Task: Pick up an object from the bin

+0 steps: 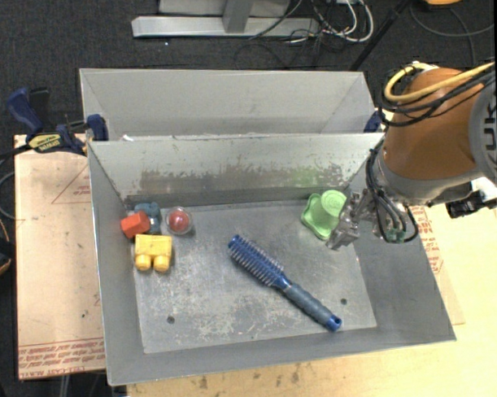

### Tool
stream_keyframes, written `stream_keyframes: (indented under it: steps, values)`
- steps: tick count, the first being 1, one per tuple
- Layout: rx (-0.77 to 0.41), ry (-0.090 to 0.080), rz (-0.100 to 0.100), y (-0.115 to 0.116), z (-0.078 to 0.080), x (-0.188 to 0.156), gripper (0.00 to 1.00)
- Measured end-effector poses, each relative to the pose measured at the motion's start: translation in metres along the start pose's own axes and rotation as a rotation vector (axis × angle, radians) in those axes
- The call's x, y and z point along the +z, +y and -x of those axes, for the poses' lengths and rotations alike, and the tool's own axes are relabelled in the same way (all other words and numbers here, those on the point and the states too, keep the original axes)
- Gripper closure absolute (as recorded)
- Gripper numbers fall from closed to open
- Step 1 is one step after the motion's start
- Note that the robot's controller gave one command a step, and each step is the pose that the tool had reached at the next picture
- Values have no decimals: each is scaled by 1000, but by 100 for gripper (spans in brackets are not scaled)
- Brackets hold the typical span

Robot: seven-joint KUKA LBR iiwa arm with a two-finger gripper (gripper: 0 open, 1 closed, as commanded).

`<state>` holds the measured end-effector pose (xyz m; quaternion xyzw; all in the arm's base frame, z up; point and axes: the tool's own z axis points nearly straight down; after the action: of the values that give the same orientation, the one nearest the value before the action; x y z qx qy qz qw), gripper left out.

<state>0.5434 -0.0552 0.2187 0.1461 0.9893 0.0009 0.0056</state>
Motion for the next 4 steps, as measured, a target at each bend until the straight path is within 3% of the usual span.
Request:
stream_keyframes:
  steps: [1,2,3,4]
  values:
    - [-19,17,-4,-4,10,93,100]
    - [-19,10,-2,-4,11,89,0]
    - [-19,10,-2,-4,11,89,100]
    - [-19,10,-2,-4,11,89,0]
